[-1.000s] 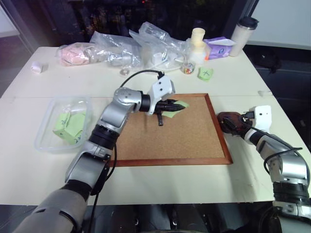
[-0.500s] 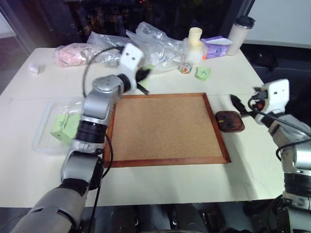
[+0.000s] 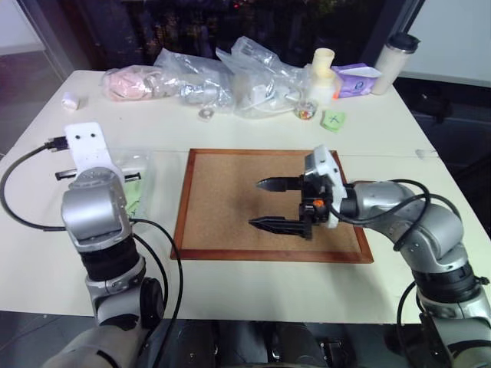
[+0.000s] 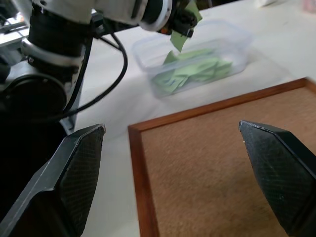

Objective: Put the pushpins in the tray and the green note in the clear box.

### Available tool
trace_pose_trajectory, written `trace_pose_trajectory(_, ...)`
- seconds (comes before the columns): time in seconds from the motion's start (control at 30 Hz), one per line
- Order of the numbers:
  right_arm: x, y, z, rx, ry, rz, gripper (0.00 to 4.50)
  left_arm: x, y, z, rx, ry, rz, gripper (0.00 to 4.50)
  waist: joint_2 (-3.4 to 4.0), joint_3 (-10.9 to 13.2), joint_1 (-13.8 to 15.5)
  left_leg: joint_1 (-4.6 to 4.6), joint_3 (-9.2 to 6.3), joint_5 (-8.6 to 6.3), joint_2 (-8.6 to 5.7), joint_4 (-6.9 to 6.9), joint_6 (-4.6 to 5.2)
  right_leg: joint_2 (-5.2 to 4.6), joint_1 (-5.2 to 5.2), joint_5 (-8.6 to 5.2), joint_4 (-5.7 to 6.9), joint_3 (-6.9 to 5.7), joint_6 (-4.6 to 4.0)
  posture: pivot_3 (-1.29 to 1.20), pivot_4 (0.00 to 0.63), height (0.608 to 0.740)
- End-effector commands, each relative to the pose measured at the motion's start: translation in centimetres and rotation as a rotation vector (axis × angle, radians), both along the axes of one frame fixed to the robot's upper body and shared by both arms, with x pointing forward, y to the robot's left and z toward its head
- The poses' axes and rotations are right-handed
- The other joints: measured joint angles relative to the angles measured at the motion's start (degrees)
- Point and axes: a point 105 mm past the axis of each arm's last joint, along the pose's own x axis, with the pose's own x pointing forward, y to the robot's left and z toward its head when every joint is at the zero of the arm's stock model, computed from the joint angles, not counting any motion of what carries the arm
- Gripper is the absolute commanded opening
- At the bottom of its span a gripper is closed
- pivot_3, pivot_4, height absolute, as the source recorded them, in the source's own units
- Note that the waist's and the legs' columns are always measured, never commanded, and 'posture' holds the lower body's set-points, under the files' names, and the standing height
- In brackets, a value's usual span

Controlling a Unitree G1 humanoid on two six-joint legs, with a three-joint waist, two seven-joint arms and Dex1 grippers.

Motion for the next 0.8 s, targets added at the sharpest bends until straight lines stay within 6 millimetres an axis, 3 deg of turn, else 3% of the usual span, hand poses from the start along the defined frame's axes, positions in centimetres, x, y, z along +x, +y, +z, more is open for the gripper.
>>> trace_pose_trajectory(0.03,0.2,0.6,0.8,0.014,-0.052,0.032,4.5,-0.3,0.1,1.1,-0.013,-0.059,-0.001,0.93,0.0,0.0,-0.2,0.0,-0.01,0.0,0.01,-0.01,-0.01,0.01,-0.01,0.0,0.01,0.0,0.0,0.0,0.15,0.734)
trace_pose_trajectory(0.3,0.5,0.6,0.3,0.016,-0.05,0.015,4.5,-0.5,0.6,2.0,0.023,-0.097,-0.003,4.45,0.0,0.0,-0.3,0.0,0.02,0.0,0.02,-0.04,-0.01,0.0,-0.04,0.0,0.0,0.01,-0.01,0.0,0.15,0.734)
trace_pose_trajectory(0.43,0.8,-0.2,0.2,0.018,-0.045,-0.034,4.5,-0.2,0.0,3.4,-0.015,-0.206,-0.08,4.45,0.0,0.0,-0.2,0.0,0.03,0.0,0.02,-0.04,-0.01,-0.02,-0.04,0.0,-0.01,0.01,-0.01,0.0,0.15,0.734)
trace_pose_trajectory(0.57,0.8,-1.5,0.9,0.058,-0.035,-0.102,4.5,0.3,-1.0,6.2,0.006,-0.345,-0.265,4.45,0.0,0.0,-0.2,0.0,0.05,0.0,0.02,-0.05,-0.01,-0.03,-0.04,0.01,-0.01,0.02,-0.01,0.0,0.15,0.734)
trace_pose_trajectory(0.63,1.0,-2.8,1.6,0.099,-0.025,-0.176,4.5,0.9,-3.0,8.3,0.044,-0.41,-0.51,4.45,-0.01,0.0,-0.2,0.0,0.03,0.01,0.02,-0.07,-0.02,-0.02,-0.05,0.01,-0.01,0.01,-0.02,0.0,0.15,0.734)
trace_pose_trajectory(0.7,1.1,-3.9,1.9,0.128,-0.018,-0.249,4.5,0.4,-6.7,9.4,0.021,-0.435,-0.86,4.45,0.0,0.0,-0.3,0.02,0.08,0.0,0.02,-0.1,-0.03,-0.04,-0.05,0.01,-0.02,0.03,-0.02,0.0,0.15,0.734)
trace_pose_trajectory(0.73,1.1,-4.5,2.0,0.143,-0.014,-0.289,4.5,-0.7,-8.5,9.7,0.014,-0.44,-1.047,4.45,0.0,0.0,-0.2,0.04,0.11,0.0,0.02,-0.11,-0.03,-0.04,-0.05,0.01,-0.04,0.03,-0.02,0.0,0.15,0.734)
trace_pose_trajectory(0.8,1.1,-5.8,1.7,0.151,-0.008,-0.374,4.5,-1.6,-9.7,8.8,-0.023,-0.402,-1.216,4.45,0.0,0.0,-0.1,0.04,0.1,0.0,0.02,-0.15,-0.03,-0.05,-0.04,0.0,-0.06,0.01,-0.03,0.0,0.15,0.734)
